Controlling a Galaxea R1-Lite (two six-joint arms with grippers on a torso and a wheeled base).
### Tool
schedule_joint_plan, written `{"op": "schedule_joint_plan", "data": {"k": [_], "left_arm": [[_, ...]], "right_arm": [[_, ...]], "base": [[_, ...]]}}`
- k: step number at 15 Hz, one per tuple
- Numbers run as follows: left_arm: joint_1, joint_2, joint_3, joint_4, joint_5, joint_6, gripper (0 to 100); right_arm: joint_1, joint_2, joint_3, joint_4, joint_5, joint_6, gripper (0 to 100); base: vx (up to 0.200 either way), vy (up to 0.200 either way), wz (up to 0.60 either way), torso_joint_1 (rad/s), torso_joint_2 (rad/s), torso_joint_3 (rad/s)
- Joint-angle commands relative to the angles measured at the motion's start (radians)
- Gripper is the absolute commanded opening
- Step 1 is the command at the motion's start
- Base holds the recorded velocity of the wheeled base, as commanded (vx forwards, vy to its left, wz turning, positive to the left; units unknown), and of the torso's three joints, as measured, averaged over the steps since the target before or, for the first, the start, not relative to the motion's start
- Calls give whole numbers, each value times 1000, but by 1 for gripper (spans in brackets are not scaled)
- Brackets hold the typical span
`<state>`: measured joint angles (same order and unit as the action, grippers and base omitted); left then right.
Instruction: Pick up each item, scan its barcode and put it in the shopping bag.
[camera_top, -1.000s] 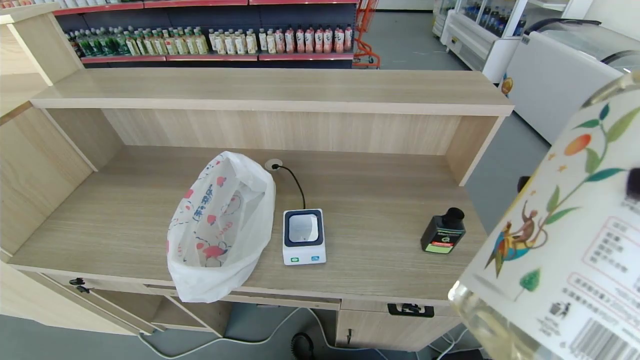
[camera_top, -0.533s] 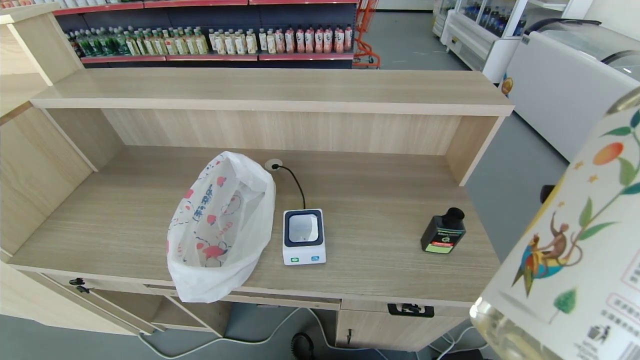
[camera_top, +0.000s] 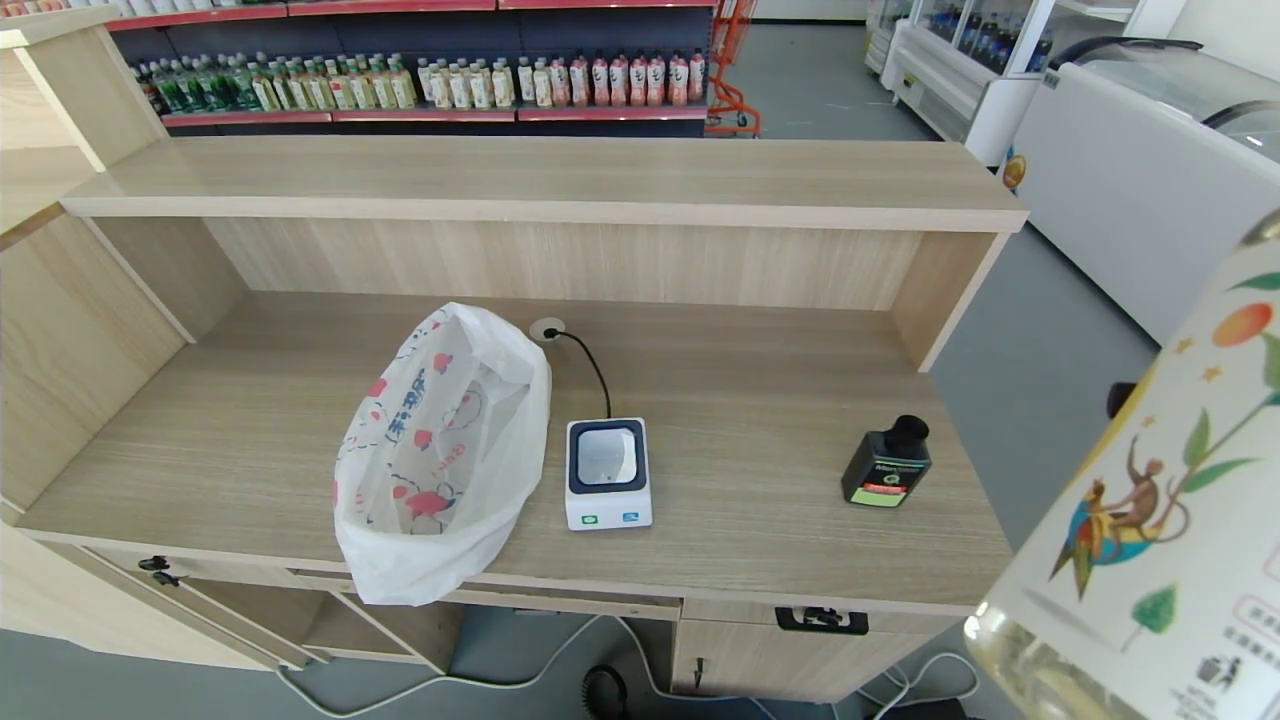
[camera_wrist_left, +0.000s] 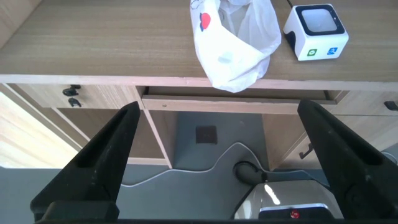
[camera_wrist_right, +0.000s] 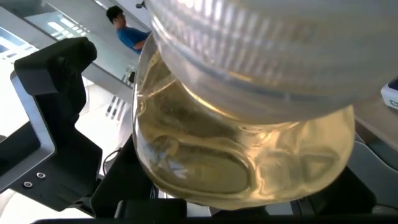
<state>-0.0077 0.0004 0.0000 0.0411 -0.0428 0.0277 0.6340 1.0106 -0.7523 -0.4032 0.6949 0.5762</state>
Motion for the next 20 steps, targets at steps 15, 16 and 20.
{"op": "schedule_joint_plan", "data": {"k": [15, 16, 20], "left_arm": [[0, 0, 0, 0, 0, 0, 100], [0, 0, 0, 0, 0, 0, 100], [0, 0, 0, 0, 0, 0, 100]], "right_arm": [[-103, 62, 54, 14, -207, -588, 0], [-129, 83, 62, 9, -299, -766, 0], [-159, 82, 174, -40, -382, -1115, 0]], "base": [[0, 0, 0, 0, 0, 0], [0, 0, 0, 0, 0, 0], [0, 0, 0, 0, 0, 0]]}}
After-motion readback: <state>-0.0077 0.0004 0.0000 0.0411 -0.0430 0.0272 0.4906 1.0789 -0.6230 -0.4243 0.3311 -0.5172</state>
